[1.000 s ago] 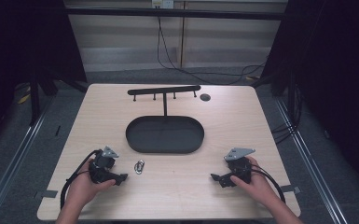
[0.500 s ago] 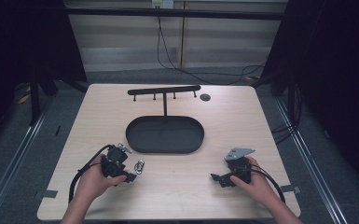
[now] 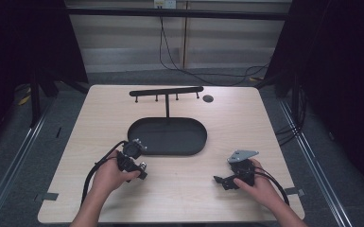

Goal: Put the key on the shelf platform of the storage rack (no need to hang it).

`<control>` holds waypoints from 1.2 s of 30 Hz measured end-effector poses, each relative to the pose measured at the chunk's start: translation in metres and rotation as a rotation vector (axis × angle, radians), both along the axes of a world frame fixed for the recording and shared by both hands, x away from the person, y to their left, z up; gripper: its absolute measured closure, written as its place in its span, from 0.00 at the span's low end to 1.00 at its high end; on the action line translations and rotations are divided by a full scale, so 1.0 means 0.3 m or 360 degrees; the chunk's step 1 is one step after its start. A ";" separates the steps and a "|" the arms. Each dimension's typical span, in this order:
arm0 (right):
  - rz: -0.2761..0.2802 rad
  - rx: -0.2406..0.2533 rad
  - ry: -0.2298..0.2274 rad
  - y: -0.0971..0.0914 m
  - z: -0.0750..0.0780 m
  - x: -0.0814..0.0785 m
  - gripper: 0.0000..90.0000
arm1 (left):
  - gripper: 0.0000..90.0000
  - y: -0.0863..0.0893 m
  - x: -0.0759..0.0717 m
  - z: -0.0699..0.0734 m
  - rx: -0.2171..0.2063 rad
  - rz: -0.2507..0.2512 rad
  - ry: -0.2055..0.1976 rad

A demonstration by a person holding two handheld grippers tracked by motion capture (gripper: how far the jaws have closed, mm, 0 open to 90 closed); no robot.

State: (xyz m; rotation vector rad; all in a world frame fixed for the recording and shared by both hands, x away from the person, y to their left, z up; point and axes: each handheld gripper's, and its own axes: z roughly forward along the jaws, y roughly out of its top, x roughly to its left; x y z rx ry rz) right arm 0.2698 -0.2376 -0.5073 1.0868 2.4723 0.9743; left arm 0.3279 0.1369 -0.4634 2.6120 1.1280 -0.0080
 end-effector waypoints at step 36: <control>0.0008 0.0005 -0.0004 0.000 -0.001 0.001 0.11 | 0.70 -0.045 0.045 0.013 0.0145 0.0071 0.0111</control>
